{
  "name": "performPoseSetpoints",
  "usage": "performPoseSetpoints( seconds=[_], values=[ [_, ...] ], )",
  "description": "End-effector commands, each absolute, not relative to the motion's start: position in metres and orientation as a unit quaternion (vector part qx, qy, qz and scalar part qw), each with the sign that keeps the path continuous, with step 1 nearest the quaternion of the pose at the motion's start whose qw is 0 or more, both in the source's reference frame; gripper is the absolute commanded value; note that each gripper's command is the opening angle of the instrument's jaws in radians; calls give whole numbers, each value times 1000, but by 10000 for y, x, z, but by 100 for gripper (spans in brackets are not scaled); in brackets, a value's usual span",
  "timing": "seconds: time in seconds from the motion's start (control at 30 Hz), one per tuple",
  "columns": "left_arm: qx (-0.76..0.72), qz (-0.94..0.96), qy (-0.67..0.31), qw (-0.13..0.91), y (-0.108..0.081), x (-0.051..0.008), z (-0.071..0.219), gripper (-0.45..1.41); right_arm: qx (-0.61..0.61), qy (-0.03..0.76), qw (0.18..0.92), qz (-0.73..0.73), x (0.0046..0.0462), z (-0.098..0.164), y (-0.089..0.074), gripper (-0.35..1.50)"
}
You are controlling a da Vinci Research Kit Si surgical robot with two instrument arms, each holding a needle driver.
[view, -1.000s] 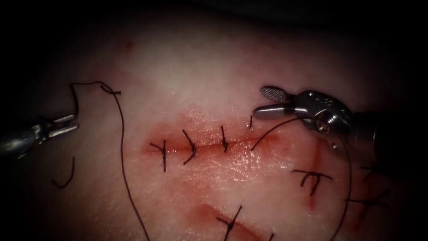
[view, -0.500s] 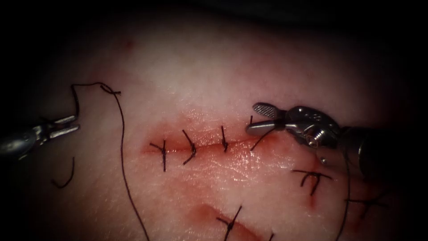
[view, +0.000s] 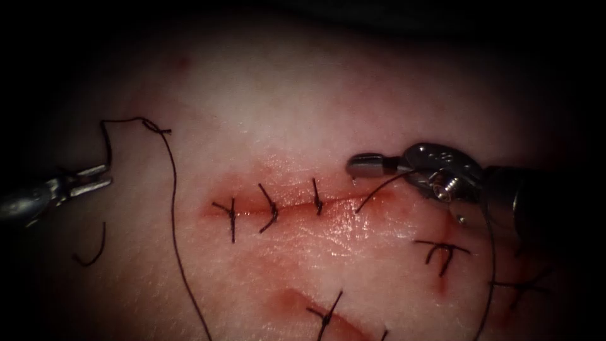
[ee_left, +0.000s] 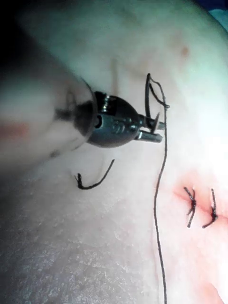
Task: Wound Closure
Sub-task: Adjust the suture tail with the right needle driver while setting the suture down with the left.
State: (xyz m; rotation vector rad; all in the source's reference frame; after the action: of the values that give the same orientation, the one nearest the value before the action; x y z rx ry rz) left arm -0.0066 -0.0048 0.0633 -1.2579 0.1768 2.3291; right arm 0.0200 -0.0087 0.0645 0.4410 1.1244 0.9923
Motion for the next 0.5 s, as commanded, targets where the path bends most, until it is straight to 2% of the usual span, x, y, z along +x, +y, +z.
performPoseSetpoints(
  seconds=[0.03, 0.5],
  values=[
    [-460, 852, 64, 242, -45, -71, 641, -45, 193, 512, 708, 447, 208, 644, -70, -35],
    [-450, 860, 40, 238, -53, -71, 644, -45, 177, 513, 706, 455, 209, 637, -41, -35]
  ],
)
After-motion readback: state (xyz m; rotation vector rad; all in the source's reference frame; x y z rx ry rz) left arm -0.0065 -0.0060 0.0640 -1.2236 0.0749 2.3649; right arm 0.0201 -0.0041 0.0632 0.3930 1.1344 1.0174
